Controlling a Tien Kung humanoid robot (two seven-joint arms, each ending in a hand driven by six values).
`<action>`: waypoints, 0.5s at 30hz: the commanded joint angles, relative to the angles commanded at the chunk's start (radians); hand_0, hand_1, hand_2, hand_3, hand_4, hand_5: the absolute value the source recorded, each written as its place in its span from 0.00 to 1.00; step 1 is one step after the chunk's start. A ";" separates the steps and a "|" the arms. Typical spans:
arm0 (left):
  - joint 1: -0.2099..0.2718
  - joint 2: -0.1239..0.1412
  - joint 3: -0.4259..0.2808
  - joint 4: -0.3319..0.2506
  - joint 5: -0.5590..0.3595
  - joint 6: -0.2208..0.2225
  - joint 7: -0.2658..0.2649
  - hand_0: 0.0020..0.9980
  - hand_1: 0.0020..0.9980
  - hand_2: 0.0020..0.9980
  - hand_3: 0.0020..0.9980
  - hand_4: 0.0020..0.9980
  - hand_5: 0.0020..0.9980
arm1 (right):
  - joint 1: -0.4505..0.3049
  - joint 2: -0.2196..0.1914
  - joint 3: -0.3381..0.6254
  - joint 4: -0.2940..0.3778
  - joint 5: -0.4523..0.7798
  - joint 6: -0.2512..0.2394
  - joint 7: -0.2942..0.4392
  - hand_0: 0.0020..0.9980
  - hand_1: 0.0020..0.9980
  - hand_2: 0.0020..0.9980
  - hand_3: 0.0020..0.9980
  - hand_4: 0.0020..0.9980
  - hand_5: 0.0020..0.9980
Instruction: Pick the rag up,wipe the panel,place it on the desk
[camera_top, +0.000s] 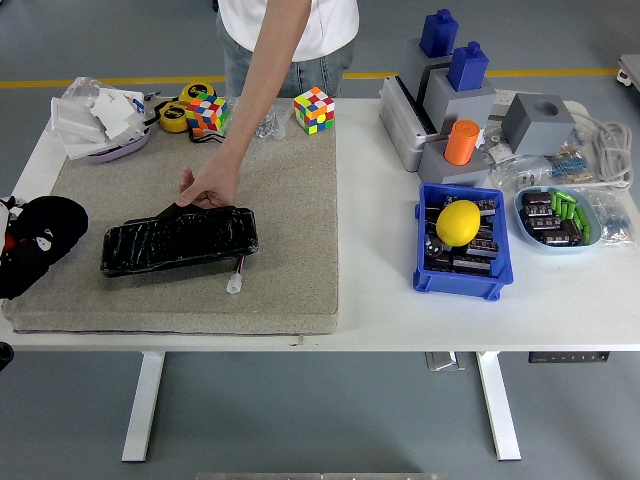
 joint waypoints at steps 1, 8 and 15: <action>0.001 -0.002 0.002 0.005 -0.003 0.000 0.000 0.28 0.40 0.49 0.58 0.54 0.17 | 0.001 0.000 -0.001 0.000 -0.001 0.000 0.000 0.75 0.65 0.69 0.59 0.96 0.58; 0.002 -0.009 0.009 0.023 -0.029 0.000 -0.012 0.31 0.46 0.51 0.59 0.58 0.18 | 0.001 -0.001 -0.002 0.001 -0.002 0.000 -0.002 0.74 0.65 0.69 0.59 0.96 0.58; 0.002 -0.006 0.012 0.022 -0.042 0.000 -0.019 0.33 0.47 0.52 0.59 0.72 0.25 | 0.002 -0.003 -0.002 0.001 -0.002 -0.001 -0.003 0.75 0.65 0.69 0.59 0.96 0.58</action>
